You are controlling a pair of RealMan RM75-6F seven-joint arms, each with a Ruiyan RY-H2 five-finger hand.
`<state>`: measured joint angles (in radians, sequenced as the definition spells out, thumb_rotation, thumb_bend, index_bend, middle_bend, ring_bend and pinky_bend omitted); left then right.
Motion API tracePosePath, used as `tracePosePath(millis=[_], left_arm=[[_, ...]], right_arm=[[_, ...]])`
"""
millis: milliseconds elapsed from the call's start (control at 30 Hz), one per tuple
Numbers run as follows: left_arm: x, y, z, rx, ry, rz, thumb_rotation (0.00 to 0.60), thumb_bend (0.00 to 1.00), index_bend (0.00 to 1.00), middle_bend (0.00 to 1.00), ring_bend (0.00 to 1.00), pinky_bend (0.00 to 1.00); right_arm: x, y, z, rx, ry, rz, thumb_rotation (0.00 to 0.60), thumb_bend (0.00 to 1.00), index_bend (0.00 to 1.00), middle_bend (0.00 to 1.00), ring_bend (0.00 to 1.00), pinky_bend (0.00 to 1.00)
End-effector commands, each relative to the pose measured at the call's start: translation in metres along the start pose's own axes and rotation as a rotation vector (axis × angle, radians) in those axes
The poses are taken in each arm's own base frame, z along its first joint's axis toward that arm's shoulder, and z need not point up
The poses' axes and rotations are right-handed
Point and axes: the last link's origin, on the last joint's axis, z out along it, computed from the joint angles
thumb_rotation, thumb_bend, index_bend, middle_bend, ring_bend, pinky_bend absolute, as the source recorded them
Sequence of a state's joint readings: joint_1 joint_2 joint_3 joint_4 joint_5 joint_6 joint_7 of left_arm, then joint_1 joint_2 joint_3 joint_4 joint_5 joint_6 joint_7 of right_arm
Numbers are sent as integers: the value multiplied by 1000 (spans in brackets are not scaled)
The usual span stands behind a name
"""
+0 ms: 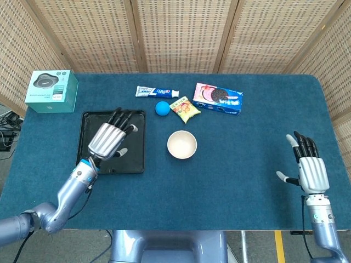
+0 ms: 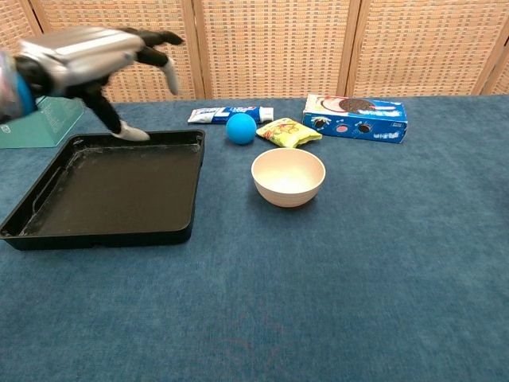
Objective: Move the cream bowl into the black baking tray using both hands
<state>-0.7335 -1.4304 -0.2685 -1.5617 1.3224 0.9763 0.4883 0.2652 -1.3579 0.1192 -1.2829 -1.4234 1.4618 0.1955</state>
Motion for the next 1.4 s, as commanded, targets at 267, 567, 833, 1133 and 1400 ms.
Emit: tracePosePath(millis=[267,567,833,1133,1400], left_arm=[[-23,46,41,-84,-80,63,600,206,410,0,0,0],[-47,75,64,-121,-149,111,600,215,443,0,0,0],[-68,102,84,-145,-197,122,600,215,466,0,0,0],[-76,116,97,-144,-207,119,600,218,483,0,0,0],[-78,118,101,-135,-189,117,600,377,584,0,0,0]], right_arm=[[4,4,2,-11,11,22,600,275,94,0,0,0],[6,6,3,-13,21,39,600,275,94,0,0,0],[7,5,3,-8,18,52,600,275,94,0,0,0],[9,7,3,-10,26,66,600,274,95,0,0,0],[11,8,4,-12,33,74,600,274,96,0,0,0]])
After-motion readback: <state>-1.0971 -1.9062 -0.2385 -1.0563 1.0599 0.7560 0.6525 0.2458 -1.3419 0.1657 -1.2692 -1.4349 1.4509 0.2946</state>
